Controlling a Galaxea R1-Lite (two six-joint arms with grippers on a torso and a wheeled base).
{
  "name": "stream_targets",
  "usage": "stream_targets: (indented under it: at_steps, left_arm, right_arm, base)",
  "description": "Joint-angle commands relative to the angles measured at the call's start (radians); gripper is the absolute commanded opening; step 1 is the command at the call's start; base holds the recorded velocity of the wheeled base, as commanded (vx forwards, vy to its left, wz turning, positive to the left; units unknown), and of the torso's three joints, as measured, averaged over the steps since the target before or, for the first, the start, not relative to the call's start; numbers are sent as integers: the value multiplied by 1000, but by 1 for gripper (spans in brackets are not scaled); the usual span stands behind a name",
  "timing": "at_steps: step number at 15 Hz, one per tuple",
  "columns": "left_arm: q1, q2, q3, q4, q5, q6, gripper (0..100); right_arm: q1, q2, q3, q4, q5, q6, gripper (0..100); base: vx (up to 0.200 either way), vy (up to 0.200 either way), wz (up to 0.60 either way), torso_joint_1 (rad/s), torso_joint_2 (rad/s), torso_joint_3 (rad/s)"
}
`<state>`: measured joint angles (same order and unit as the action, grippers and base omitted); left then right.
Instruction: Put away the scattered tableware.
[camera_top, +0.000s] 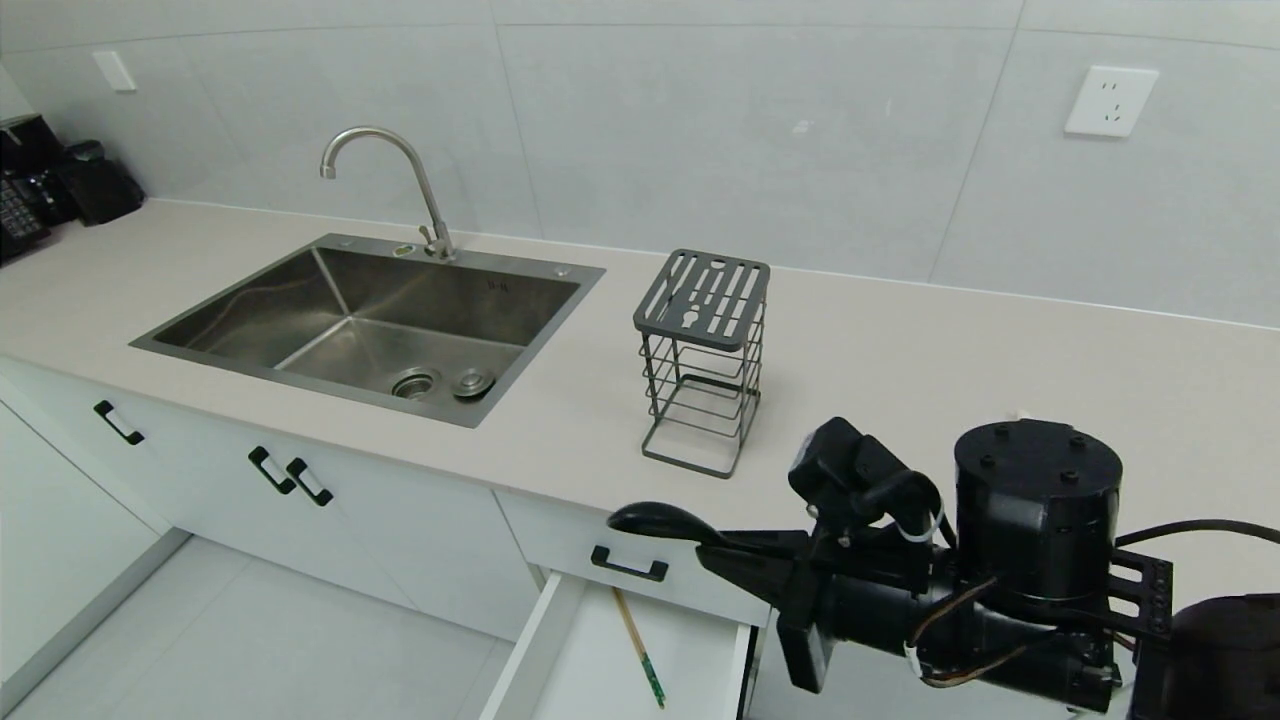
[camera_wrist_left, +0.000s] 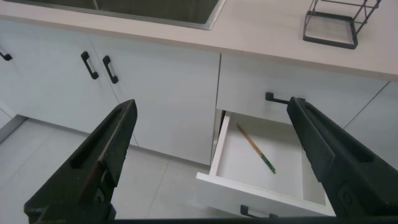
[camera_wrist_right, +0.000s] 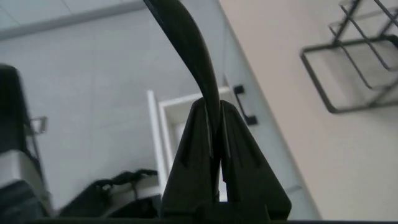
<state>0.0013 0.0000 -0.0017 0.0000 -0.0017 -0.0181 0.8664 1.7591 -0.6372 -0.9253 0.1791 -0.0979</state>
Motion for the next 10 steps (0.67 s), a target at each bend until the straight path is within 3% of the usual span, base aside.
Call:
stream_targets:
  at_steps: [1,8,10]
  left_arm:
    - [0,0,0,2,0,0,100]
    - [0,0,0,0,0,0,100]
    - [0,0,0,0,0,0,100]
  right_arm:
    - [51,48,-55,-3,-20,18,0]
    - [95,148,-183,-1,-26,17,0]
    - [103,164,-236,-1,-86,15,0]
  base:
    - [0,0,0,0,0,0]
    - [0,0,0,0,0,0]
    - [0,0,0,0,0,0]
